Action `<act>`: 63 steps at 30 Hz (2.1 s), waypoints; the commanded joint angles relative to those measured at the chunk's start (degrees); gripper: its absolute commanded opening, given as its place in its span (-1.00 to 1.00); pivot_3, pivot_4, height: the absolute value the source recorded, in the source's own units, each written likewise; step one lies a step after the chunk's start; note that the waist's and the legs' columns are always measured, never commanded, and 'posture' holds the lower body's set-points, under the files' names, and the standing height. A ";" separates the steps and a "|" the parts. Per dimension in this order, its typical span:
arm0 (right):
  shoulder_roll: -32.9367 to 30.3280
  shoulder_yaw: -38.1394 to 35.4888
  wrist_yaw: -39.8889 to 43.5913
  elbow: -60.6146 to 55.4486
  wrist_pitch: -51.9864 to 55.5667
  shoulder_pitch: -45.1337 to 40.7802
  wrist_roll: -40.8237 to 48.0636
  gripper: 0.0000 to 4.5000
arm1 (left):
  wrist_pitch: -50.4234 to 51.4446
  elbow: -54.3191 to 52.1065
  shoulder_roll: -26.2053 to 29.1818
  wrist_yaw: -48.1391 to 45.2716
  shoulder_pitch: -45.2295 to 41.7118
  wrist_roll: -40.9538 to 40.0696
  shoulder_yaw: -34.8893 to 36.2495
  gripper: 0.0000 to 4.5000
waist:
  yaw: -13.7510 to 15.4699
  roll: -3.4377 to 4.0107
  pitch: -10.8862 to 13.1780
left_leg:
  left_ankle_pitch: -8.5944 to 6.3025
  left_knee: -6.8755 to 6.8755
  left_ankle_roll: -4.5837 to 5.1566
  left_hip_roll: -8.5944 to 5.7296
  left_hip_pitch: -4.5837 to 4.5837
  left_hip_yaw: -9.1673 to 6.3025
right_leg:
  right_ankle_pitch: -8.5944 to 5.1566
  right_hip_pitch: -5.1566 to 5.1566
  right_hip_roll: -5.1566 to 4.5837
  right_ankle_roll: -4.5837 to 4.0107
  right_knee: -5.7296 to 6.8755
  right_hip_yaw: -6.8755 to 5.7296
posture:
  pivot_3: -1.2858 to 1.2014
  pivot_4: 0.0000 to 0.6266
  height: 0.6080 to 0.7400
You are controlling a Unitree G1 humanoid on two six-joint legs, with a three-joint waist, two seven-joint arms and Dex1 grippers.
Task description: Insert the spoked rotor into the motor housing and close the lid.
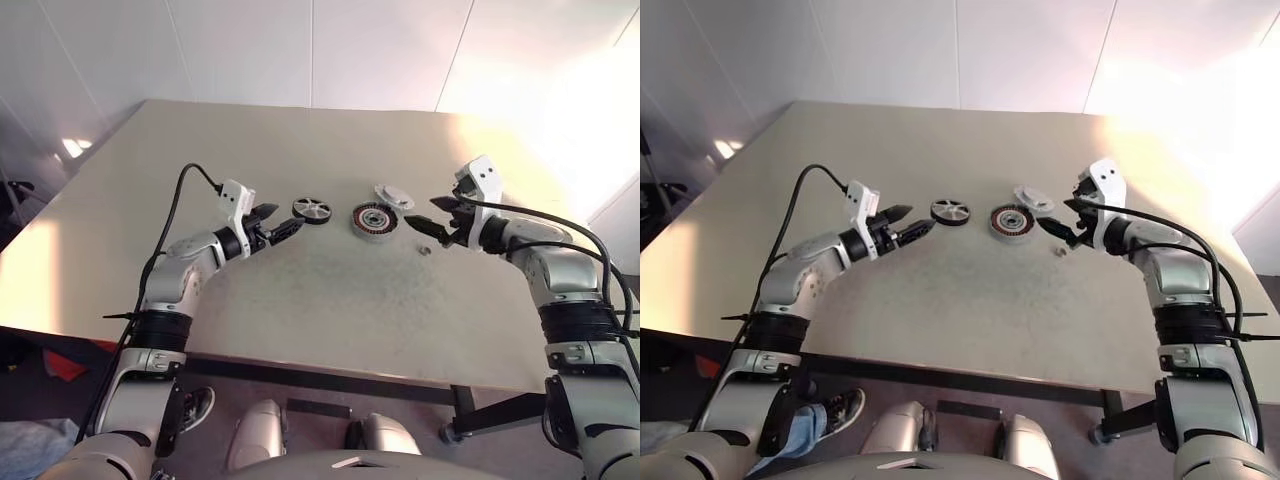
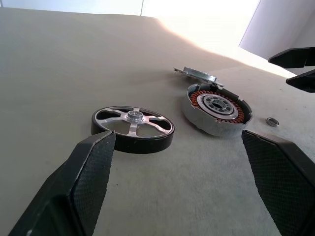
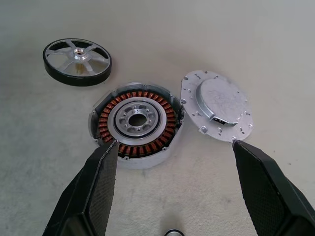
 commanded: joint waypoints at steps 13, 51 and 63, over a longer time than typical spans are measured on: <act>-0.26 -0.44 -1.94 3.55 -2.62 -3.42 -2.98 1.00 | -0.77 -1.20 -0.62 1.32 -0.40 0.54 -0.05 0.94 | 0.00 0.00 0.00 | 0.01 0.00 0.02 0.00 -0.01 0.00 | 0.00 0.00 0.00 0.00 -0.01 -0.01 | 0.03 -1.00 1.00; 1.39 21.42 17.67 16.41 -15.17 -17.13 -17.81 1.00 | -5.78 1.70 0.21 -1.38 -0.68 4.36 -2.71 0.94 | -0.12 0.01 0.00 | -0.01 0.01 -0.01 0.01 -0.04 -0.01 | 0.01 -0.02 0.00 -0.01 0.01 -0.02 | 0.03 -1.00 1.00; 9.30 24.50 19.79 44.33 -27.63 -29.48 -26.15 1.00 | -4.83 -5.17 -0.17 0.92 5.91 4.19 -3.04 0.94 | -0.42 0.02 -0.01 | -0.04 0.15 0.07 0.07 -0.28 -0.01 | 0.03 -0.19 0.01 -0.04 0.09 -0.07 | 0.03 -1.00 1.00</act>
